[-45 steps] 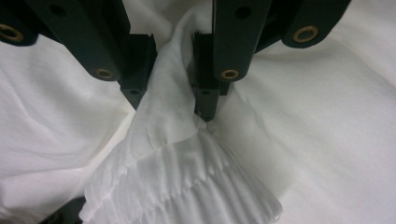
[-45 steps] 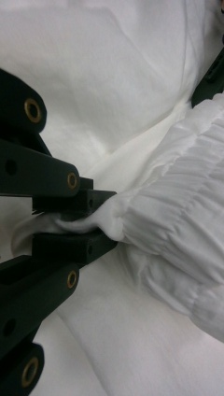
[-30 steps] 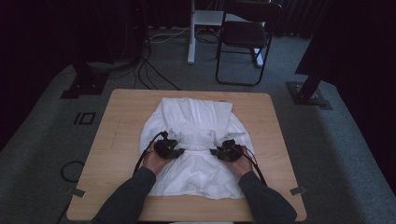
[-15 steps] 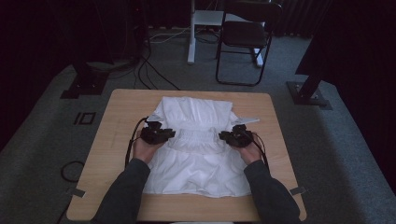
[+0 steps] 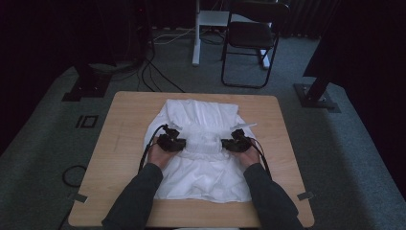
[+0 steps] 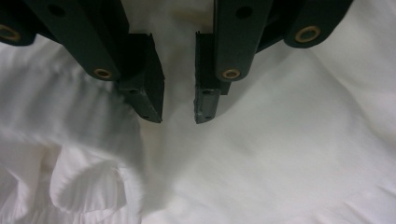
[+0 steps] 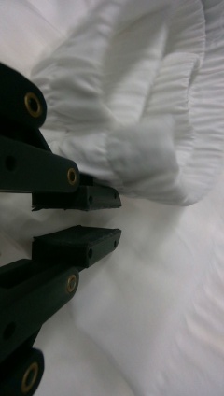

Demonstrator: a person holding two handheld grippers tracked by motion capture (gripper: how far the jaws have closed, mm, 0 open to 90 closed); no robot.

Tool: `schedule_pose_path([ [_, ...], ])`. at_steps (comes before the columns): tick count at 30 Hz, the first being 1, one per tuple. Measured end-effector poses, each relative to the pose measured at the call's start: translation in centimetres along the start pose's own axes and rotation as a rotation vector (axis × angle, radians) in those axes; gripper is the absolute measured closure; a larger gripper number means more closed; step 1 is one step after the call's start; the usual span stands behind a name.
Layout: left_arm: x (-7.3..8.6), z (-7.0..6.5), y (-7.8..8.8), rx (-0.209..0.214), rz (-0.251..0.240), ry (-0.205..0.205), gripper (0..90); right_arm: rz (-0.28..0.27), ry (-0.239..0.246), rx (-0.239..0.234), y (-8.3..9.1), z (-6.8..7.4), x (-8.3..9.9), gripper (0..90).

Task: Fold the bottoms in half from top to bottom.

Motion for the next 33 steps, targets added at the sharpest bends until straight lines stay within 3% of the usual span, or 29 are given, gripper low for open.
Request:
schedule_pose_path([
  [5, 2.3, -1.6, 1.1, 0.049, -0.036, -0.014, 69.8, 0.016, 0.097, -0.077, 1.4, 2.0, 1.7, 74.5],
  [7, 2.8, -1.8, 1.5, 0.046, -0.047, -0.02, 68.5, 0.015, 0.134, -0.098, 1.9, 2.5, 2.1, 73.4],
  [10, 2.6, -1.7, 1.6, 0.043, -0.064, -0.005, 66.3, -0.008, 0.135, -0.08, 2.4, 2.6, 1.8, 72.7],
  [12, 1.9, -1.9, 1.7, 0.056, -0.096, 0.0, 65.4, -0.067, 0.107, -0.063, 2.6, 2.8, 0.5, 70.6],
  [15, 1.6, -3.0, 1.6, 0.079, -0.105, -0.044, 64.6, -0.094, 0.118, -0.116, 2.4, 3.9, -0.3, 69.4],
  [18, 2.2, -3.8, 1.1, 0.073, -0.036, -0.09, 64.0, -0.038, 0.18, -0.117, 1.9, 5.1, 0.2, 69.7],
  [21, 3.7, -4.2, 0.6, 0.067, 0.025, -0.102, 63.1, 0.029, 0.223, -0.128, 1.4, 5.9, 1.7, 70.9],
  [23, 4.6, -4.5, 0.7, 0.085, 0.027, -0.1, 63.2, 0.088, 0.259, -0.127, 1.0, 6.3, 3.0, 71.9],
  [27, 4.8, -4.7, 1.4, 0.107, 0.024, -0.113, 61.7, 0.122, 0.279, -0.148, 1.0, 6.7, 4.0, 72.4],
  [28, 4.5, -4.7, 1.8, 0.095, 0.012, -0.121, 61.7, 0.126, 0.289, -0.147, 1.2, 6.8, 3.8, 71.9],
  [29, 3.8, -4.4, 2.5, 0.052, -0.028, -0.136, 59.7, 0.12, 0.302, -0.137, 1.4, 6.9, 3.6, 69.9],
  [30, 3.8, -4.4, 2.5, 0.052, -0.028, -0.136, 58.5, 0.12, 0.302, -0.137, 1.4, 6.9, 3.6, 69.9],
  [31, 2.7, -3.4, 3.0, 0.001, -0.07, -0.124, 58.4, 0.062, 0.298, -0.037, 1.9, 6.0, 1.9, 60.1],
  [33, 1.3, -2.1, 3.2, -0.062, -0.104, -0.107, 57.6, 0.009, 0.255, 0.015, 2.0, 4.8, 0.7, 57.9],
])
Point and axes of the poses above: each handheld gripper's, and its own axes: y roughly backward along the jaws, x roughly out of its underside, z roughly to its left, the point moved 1 cm from there along -y, roughly forward along the jaws, and after that the axes turned 2 degrees about x, right-handed, at the moved point
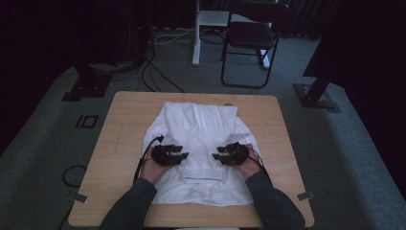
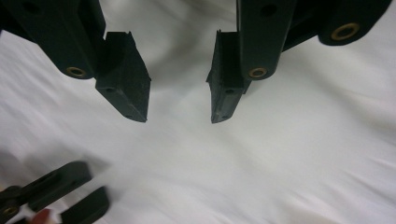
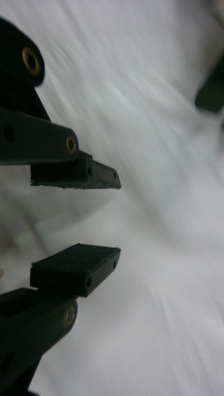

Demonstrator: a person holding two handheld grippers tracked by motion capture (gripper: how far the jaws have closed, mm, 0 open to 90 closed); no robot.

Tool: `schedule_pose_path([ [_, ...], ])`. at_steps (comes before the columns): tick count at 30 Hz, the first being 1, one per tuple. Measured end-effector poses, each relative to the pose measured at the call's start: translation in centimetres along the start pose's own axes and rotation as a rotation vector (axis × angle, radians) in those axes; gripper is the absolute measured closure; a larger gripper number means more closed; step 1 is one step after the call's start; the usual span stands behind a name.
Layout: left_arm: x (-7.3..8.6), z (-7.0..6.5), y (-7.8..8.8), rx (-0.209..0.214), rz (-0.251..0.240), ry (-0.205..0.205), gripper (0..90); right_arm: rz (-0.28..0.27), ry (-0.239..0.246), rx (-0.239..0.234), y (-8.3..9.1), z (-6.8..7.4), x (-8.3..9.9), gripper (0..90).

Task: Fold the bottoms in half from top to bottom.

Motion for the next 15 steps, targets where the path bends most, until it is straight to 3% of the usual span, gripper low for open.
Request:
schedule_pose_path([
  [1, 0.0, 0.0, 0.0, 0.0, 0.0, 0.0, 57.4, 0.0, 0.0, 0.0, 0.0, 0.0, 0.0, 57.9],
  [2, -1.0, 1.3, -0.6, -0.042, -0.004, 0.005, 57.3, -0.04, -0.057, 0.059, -0.3, -1.9, -1.0, 56.4],
  [3, -1.0, 1.3, -0.6, -0.042, -0.004, 0.005, 57.2, -0.044, -0.085, 0.094, -0.7, -3.1, -1.5, 55.4],
  [4, -1.4, 2.5, -1.6, -0.082, 0.003, 0.01, 56.7, -0.045, -0.097, 0.112, -1.0, -3.7, -1.7, 55.0],
  [5, -1.4, 2.5, -1.6, -0.082, 0.003, 0.01, 56.6, -0.045, -0.097, 0.112, -1.0, -3.7, -1.7, 55.0],
  [6, -1.3, 3.7, -2.9, -0.123, 0.034, 0.011, 56.6, -0.037, -0.123, 0.143, -2.1, -5.1, -2.1, 54.3],
  [7, -1.3, 3.7, -2.9, -0.123, 0.034, 0.011, 56.6, -0.037, -0.123, 0.143, -2.1, -5.1, -2.1, 54.3],
  [8, -1.0, 4.2, -3.5, -0.139, 0.057, 0.01, 56.7, 0.001, -0.14, 0.181, -3.5, -6.3, -2.0, 54.7],
  [9, -0.6, 4.6, -4.0, -0.145, 0.07, 0.022, 56.7, 0.001, -0.14, 0.181, -3.5, -6.3, -2.0, 54.7],
  [10, 0.4, 5.2, -4.7, -0.134, 0.084, 0.052, 56.7, 0.047, -0.172, 0.198, -4.5, -7.0, -1.4, 54.8],
  [11, 0.4, 5.2, -4.7, -0.134, 0.084, 0.052, 56.8, 0.061, -0.184, 0.195, -4.8, -7.2, -1.0, 55.0],
  [12, 1.3, 5.3, -4.9, -0.123, 0.069, 0.069, 56.9, 0.061, -0.203, 0.193, -5.0, -7.2, -0.6, 55.4],
  [15, 1.8, 5.2, -4.7, -0.117, 0.05, 0.08, 57.6, 0.035, -0.212, 0.193, -4.8, -7.0, 0.0, 55.8],
])
Point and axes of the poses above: each handheld gripper's, and its own axes: y roughly backward along the jaws, x roughly out of its underside, z roughly to its left, the point moved 1 cm from there along -y, roughly forward along the jaws, and after that the axes turned 2 degrees about x, right-handed, at the moved point
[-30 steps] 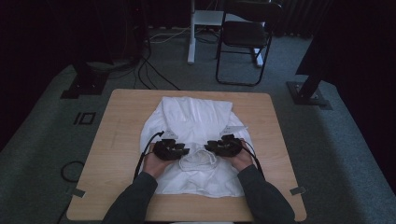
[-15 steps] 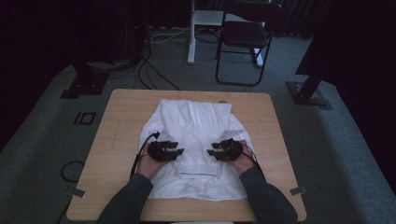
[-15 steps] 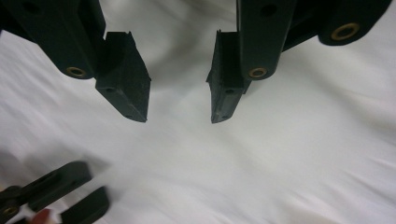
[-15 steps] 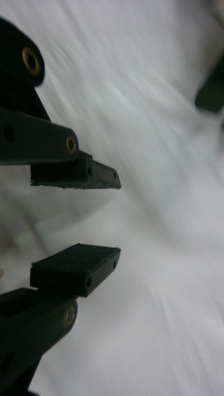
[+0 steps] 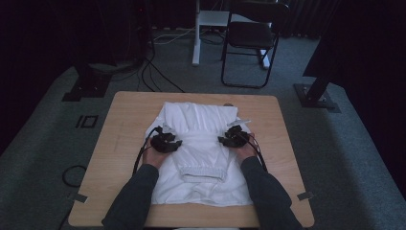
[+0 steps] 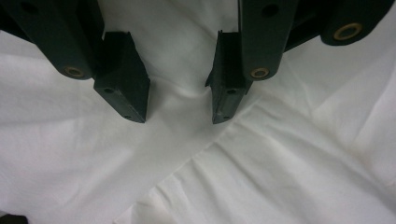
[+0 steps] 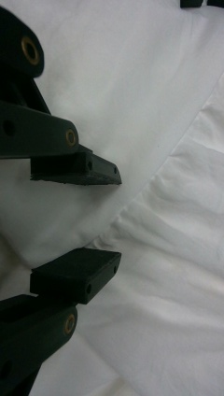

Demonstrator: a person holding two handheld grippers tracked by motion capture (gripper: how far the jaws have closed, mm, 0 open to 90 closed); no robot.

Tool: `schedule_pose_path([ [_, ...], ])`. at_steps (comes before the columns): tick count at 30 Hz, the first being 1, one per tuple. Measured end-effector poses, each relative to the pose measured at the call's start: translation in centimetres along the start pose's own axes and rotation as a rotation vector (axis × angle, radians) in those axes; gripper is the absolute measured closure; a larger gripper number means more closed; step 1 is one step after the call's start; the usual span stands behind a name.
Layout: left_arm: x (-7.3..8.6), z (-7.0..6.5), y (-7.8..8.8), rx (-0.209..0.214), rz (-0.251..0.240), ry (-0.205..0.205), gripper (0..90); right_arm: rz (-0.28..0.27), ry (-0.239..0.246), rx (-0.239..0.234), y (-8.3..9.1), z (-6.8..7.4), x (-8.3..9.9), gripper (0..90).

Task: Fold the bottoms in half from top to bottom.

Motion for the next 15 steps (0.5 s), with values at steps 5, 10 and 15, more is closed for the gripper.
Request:
schedule_pose_path([
  [5, 1.7, -1.4, 1.3, 0.011, -0.021, 0.01, 58.1, -0.004, 0.007, 0.006, 1.0, 1.1, 1.2, 55.9],
  [10, 3.0, -2.9, 2.5, 0.009, -0.022, 0.012, 58.0, -0.012, 0.017, -0.001, 2.1, 2.2, 2.6, 55.9],
  [15, 4.9, -5.0, 4.2, 0.021, -0.027, 0.014, 58.0, -0.022, 0.021, -0.032, 4.2, 3.7, 4.9, 55.9],
])
Point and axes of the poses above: each handheld gripper's, and its own axes: y roughly backward along the jaws, x roughly out of its underside, z roughly to its left, the point moved 1 cm from there along -y, roughly forward along the jaws, and after that the axes turned 2 degrees about x, right-handed, at the moved point
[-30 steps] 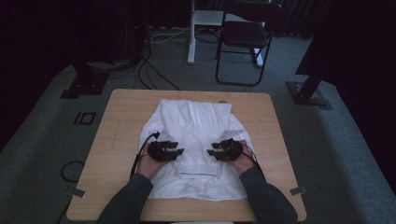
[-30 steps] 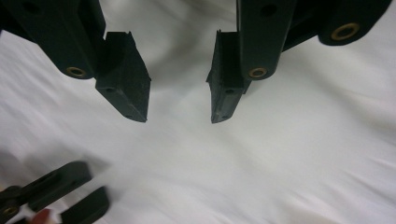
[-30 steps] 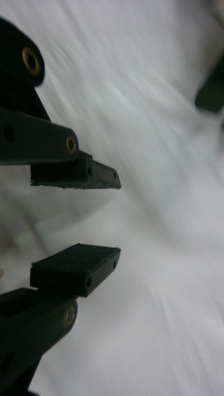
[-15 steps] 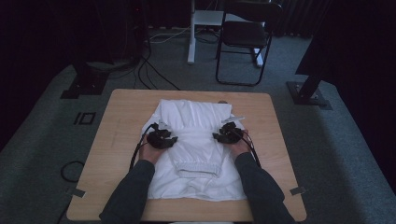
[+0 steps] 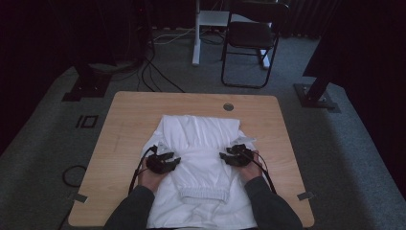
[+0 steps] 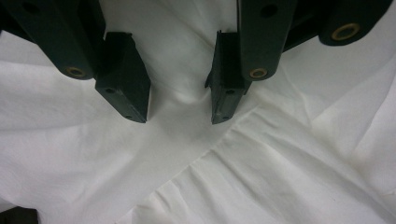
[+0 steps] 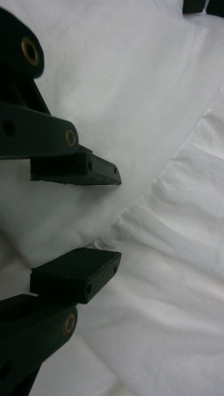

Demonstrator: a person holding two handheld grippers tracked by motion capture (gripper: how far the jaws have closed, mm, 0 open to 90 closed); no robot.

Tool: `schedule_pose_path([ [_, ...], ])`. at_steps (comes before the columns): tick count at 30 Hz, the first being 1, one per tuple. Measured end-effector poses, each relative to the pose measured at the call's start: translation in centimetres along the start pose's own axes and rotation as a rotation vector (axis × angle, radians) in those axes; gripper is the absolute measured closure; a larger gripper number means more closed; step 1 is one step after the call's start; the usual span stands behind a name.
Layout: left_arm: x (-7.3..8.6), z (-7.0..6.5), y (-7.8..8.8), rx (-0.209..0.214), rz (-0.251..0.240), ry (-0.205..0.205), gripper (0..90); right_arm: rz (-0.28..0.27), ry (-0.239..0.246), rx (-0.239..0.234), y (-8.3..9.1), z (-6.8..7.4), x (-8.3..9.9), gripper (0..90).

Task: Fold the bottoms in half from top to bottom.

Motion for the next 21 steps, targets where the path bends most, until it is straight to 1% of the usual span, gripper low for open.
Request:
schedule_pose_path([
  [1, 0.0, 0.0, 0.0, 0.0, 0.0, 0.0, 58.0, 0.0, 0.0, 0.0, 0.0, 0.0, 0.0, 55.9],
  [2, 0.6, -0.9, 0.6, 0.003, 0.0, 0.0, 58.0, -0.005, 0.006, -0.009, 0.7, 0.5, 0.8, 55.9],
  [3, 0.6, -0.9, 0.6, 0.003, 0.0, 0.0, 57.9, -0.005, 0.006, -0.009, 0.7, 0.5, 0.8, 55.9],
  [4, 1.2, -1.6, 1.2, 0.005, 0.001, -0.004, 57.9, -0.003, 0.009, -0.026, 1.4, 1.0, 1.5, 55.9],
  [5, 1.2, -1.6, 1.2, 0.005, 0.001, -0.004, 57.9, 0.0, 0.012, -0.033, 1.6, 1.2, 1.7, 55.9],
  [6, 1.5, -2.1, 1.6, 0.016, 0.009, 0.001, 57.9, 0.003, 0.016, -0.039, 1.8, 1.3, 1.9, 55.9],
  [7, 1.5, -2.1, 1.6, 0.016, 0.009, 0.001, 57.9, 0.003, 0.016, -0.039, 1.8, 1.3, 1.9, 55.9],
  [8, 1.6, -2.4, 2.0, 0.02, 0.021, -0.012, 57.8, 0.004, 0.026, -0.045, 2.0, 1.5, 2.1, 55.9],
  [9, 1.6, -2.4, 2.0, 0.02, 0.021, -0.012, 57.7, 0.004, 0.026, -0.045, 2.0, 1.5, 2.1, 55.9],
  [10, 0.8, -2.1, 2.6, 0.007, 0.017, -0.037, 57.1, 0.005, 0.023, -0.05, 2.1, 1.5, 2.1, 55.9],
  [11, 0.8, -2.1, 2.6, 0.007, 0.017, -0.037, 56.4, 0.005, 0.023, -0.05, 2.1, 1.5, 2.1, 55.9],
  [12, -0.4, -1.2, 3.2, -0.03, -0.009, -0.039, 55.6, 0.005, 0.021, -0.054, 2.0, 1.4, 2.1, 55.9],
  [13, -0.4, -1.2, 3.2, -0.03, -0.009, -0.039, 54.4, 0.005, 0.021, -0.054, 2.0, 1.4, 2.1, 55.9],
  [14, -2.5, 0.6, 3.6, -0.081, -0.055, -0.015, 52.7, 0.006, 0.021, -0.056, 2.1, 1.4, 2.1, 56.0],
  [15, -2.5, 0.6, 3.6, -0.081, -0.055, -0.015, 50.5, 0.006, 0.021, -0.056, 2.1, 1.4, 2.1, 56.0],
  [16, -4.2, 2.4, 3.3, -0.114, -0.066, 0.021, 48.4, 0.005, 0.02, -0.057, 2.0, 1.4, 2.1, 55.9],
  [17, -4.2, 2.4, 3.3, -0.114, -0.066, 0.021, 46.7, 0.005, 0.02, -0.057, 2.0, 1.4, 2.1, 55.9],
  [18, -6.1, 4.7, 2.3, -0.144, -0.069, 0.067, 44.1, 0.002, 0.021, -0.061, 2.0, 1.4, 2.1, 56.1],
  [19, -6.1, 4.7, 2.3, -0.144, -0.069, 0.067, 39.7, 0.002, 0.021, -0.061, 2.0, 1.4, 2.1, 56.1],
  [20, -7.2, 6.1, 1.1, -0.157, -0.054, 0.085, 35.5, 0.002, 0.015, -0.065, 2.0, 1.3, 2.1, 56.1],
  [21, -7.2, 6.1, 1.1, -0.157, -0.054, 0.085, 31.7, 0.002, 0.015, -0.065, 2.0, 1.3, 2.1, 56.1],
])
Point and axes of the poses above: each handheld gripper's, and its own axes: y roughly backward along the jaws, x roughly out of its underside, z roughly to its left, the point moved 1 cm from there along -y, roughly forward along the jaws, and after that the axes turned 2 degrees about x, right-handed, at the moved point
